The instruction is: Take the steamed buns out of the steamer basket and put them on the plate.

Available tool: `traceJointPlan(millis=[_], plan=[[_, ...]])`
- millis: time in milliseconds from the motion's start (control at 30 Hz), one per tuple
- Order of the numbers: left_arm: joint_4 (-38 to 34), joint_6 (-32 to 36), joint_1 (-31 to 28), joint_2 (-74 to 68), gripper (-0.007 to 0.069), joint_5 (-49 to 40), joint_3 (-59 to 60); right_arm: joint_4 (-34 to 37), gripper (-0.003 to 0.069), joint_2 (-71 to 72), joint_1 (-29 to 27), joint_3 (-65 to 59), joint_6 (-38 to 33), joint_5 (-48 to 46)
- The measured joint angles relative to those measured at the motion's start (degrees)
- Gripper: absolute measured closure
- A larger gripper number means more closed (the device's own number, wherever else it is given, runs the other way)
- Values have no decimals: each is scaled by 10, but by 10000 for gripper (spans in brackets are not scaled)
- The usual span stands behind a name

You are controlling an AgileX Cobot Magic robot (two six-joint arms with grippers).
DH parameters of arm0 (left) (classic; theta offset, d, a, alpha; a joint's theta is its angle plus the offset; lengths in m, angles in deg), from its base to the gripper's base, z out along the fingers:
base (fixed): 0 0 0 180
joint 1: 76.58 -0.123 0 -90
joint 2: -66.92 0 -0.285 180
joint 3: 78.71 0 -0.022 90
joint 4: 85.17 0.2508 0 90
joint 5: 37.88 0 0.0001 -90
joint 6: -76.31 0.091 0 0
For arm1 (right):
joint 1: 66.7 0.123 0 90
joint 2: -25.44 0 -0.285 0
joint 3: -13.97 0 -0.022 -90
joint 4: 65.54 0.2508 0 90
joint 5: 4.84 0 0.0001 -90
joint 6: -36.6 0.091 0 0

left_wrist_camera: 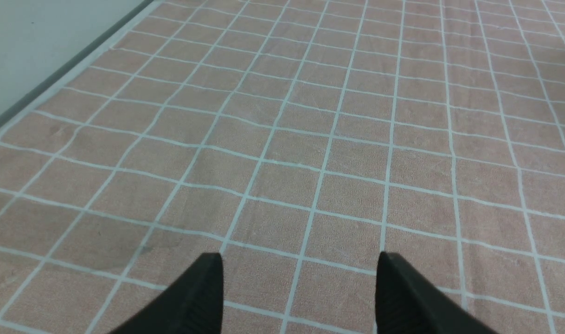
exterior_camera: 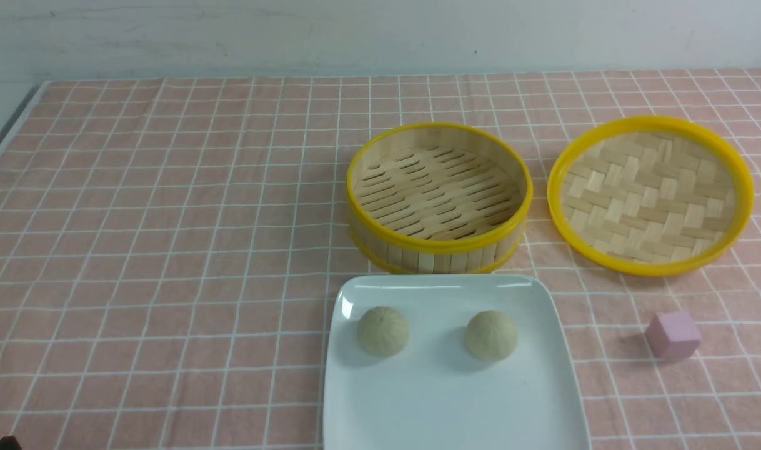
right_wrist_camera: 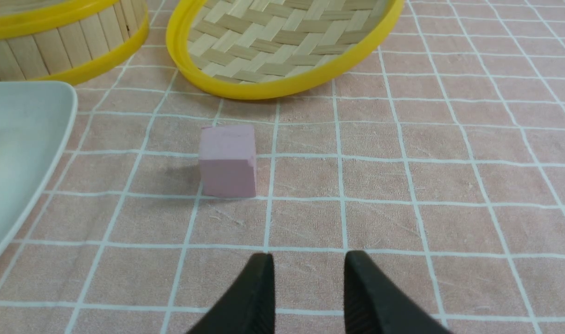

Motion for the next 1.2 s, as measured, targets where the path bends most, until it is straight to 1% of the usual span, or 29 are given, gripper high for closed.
traceJointPlan(millis=[467, 1200], plan=[[0, 0, 0, 0, 172, 0, 0, 15, 420, 0, 0, 0, 2, 0], [7, 0, 0, 0, 172, 0, 0, 15, 420, 0, 0, 0, 4, 0]])
